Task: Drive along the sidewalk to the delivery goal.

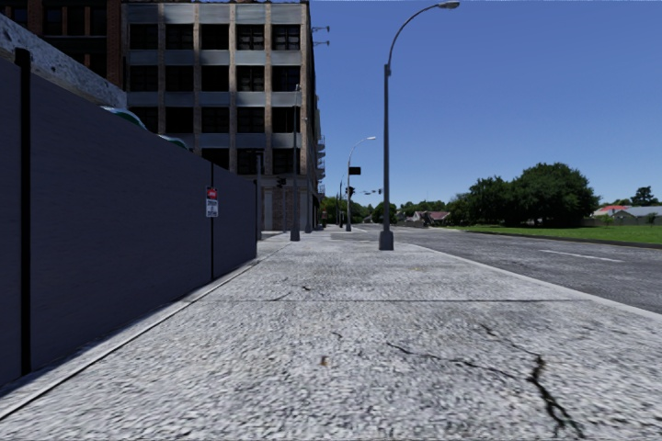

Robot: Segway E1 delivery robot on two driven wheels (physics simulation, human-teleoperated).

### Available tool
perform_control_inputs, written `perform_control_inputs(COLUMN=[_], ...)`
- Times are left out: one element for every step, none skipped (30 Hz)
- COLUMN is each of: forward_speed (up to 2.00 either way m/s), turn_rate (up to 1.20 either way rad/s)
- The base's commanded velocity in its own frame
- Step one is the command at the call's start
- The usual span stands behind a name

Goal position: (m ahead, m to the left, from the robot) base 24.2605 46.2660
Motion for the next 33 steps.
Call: perform_control_inputs(forward_speed=[2.0, 2.0, 2.0, 2.0, 2.0, 2.0, 2.0, 2.0, 2.0, 2.0, 2.0, 2.0, 2.0, 2.0, 2.0, 2.0, 2.0, 2.0, 2.0, 2.0, 2.0, 2.0, 2.0, 2.0, 2.0, 2.0, 2.0, 2.0, 2.0, 2.0, 2.0, 2.0, 2.0], turn_rate=[0.0, 0.0, 0.0, 0.0, 0.0, 0.0, 0.0, 0.0, 0.0, 0.0, 0.0, 0.0, 0.0, 0.0, 0.0, 0.0, 0.0, 0.0, 0.0, 0.0, 0.0, 0.0, 0.0, 0.0, 0.0, 0.0, 0.0, 0.0, 0.0, 0.0, 0.0, 0.0, 0.0])
